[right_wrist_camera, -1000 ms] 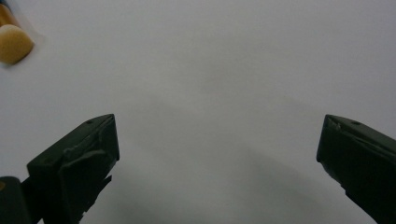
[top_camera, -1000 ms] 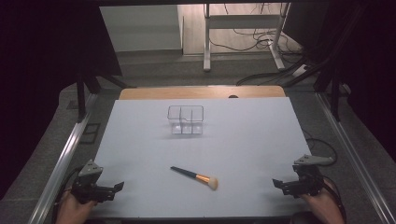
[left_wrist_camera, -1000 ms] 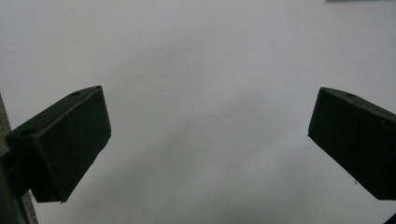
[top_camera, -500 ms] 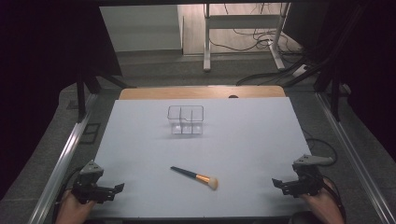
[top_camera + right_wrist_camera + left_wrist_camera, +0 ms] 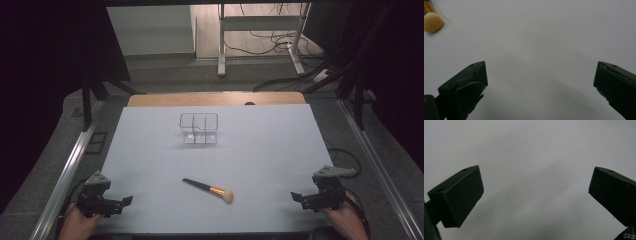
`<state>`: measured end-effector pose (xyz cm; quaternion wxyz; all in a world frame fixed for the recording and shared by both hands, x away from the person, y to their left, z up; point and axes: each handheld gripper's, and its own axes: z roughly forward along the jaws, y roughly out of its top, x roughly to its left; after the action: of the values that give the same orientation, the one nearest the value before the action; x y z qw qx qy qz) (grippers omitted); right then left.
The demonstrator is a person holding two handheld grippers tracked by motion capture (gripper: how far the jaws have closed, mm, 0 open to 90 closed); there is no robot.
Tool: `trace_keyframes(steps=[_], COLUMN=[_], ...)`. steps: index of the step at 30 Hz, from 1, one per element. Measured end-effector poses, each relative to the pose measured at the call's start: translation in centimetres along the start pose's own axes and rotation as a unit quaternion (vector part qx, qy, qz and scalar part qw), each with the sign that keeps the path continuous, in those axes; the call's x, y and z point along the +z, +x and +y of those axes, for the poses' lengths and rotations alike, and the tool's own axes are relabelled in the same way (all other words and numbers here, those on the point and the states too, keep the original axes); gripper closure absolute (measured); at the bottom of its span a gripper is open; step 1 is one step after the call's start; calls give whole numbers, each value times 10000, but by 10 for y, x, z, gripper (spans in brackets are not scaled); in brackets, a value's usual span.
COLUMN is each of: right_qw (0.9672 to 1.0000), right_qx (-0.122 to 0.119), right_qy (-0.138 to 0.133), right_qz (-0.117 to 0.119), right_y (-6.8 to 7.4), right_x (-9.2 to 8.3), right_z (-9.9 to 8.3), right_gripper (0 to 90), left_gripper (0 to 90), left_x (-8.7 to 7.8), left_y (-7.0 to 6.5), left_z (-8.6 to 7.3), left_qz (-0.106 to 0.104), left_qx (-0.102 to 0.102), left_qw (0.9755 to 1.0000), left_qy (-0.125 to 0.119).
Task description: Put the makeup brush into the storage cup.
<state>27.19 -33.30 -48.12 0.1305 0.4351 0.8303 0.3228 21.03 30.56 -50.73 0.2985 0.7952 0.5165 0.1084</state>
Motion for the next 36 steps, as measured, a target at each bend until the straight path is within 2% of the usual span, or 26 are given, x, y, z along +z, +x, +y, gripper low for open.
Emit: trace_keyframes(steps=[4,7,11,14,20,24,25,36], right_qw=[10000,10000,10000,10000,10000,10000,10000,10000], right_qx=[1,34,21,16,55,48,48,39], right_qy=[-25,-85,-62,-57,-48,-44,-44,-21], right_qz=[-8,-36,-35,-53,-49,-49,-54,-44], right_y=[0,-1,-1,-1,-2,-2,-2,-2], right_x=[-1,-2,-1,-1,-1,0,0,1], right_z=[0,0,0,0,0,0,0,0], right_gripper=[0,0,0,0,0,0,0,0], left_gripper=[2,0,0,0,0,0,0,0], left_x=[0,2,2,2,3,4,4,9], left_y=[-2,-7,-9,-8,-8,-9,-11,-20], left_z=[2,6,8,11,13,16,18,31], left_qz=[48,151,198,125,54,30,18,-34], left_qx=[69,234,278,206,238,324,406,606], left_qw=[10000,9996,9994,9997,9997,9995,9991,9981], left_qy=[3,86,115,57,38,62,89,107])
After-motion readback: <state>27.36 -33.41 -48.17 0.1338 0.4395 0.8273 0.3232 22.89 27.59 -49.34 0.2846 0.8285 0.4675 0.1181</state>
